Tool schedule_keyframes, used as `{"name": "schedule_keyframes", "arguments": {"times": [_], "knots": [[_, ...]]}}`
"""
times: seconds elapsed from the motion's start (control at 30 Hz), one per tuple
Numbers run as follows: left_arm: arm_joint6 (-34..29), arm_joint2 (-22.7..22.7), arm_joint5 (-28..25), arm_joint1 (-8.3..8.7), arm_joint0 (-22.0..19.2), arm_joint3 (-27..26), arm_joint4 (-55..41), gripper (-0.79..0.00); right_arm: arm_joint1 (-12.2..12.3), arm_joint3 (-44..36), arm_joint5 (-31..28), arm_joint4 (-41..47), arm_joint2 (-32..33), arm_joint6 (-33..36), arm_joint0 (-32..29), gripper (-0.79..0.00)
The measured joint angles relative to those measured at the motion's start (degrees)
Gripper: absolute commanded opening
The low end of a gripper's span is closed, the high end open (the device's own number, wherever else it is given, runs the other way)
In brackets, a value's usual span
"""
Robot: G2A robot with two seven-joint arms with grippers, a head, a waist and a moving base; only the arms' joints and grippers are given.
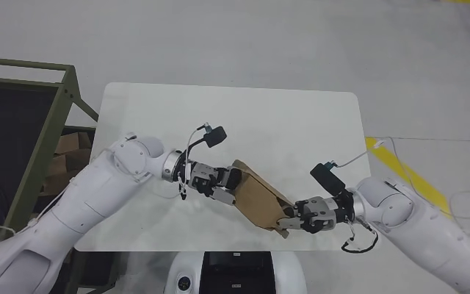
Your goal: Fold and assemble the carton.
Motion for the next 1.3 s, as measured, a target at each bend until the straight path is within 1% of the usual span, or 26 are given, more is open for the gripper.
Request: {"name": "schedule_keyframes", "arguments": {"times": [0.37, 0.53, 0.63, 1.0, 1.3], "knots": [[3.2, 8.4, -3.2, 2.41, -5.1, -0.2, -0.5, 0.0, 0.0, 0.1, 0.0, 0.1, -0.3, 0.0, 0.4, -0.785], [7.6, 11.6, -7.7, 3.3, -7.1, 1.4, -2.2, 0.0, 0.0, 0.2, 0.0, 0.2, -0.3, 0.0, 0.4, -0.785], [9.2, 13.7, -9.2, 3.74, -8.5, 1.9, -2.1, 0.0, 0.0, 0.1, 0.0, 0.1, -0.3, 0.0, 0.4, -0.785], [14.8, 21.3, -14.8, 4.85, -13.6, 3.2, -2.5, 0.0, 0.0, 0.1, 0.0, -0.2, -0.4, 0.0, 0.5, -0.785], [16.1, 29.2, -16.1, 5.11, -19.3, 3.1, -1.3, 0.0, 0.0, 0.1, 0.0, -0.3, -0.6, 0.0, 0.6, -0.785]]}}
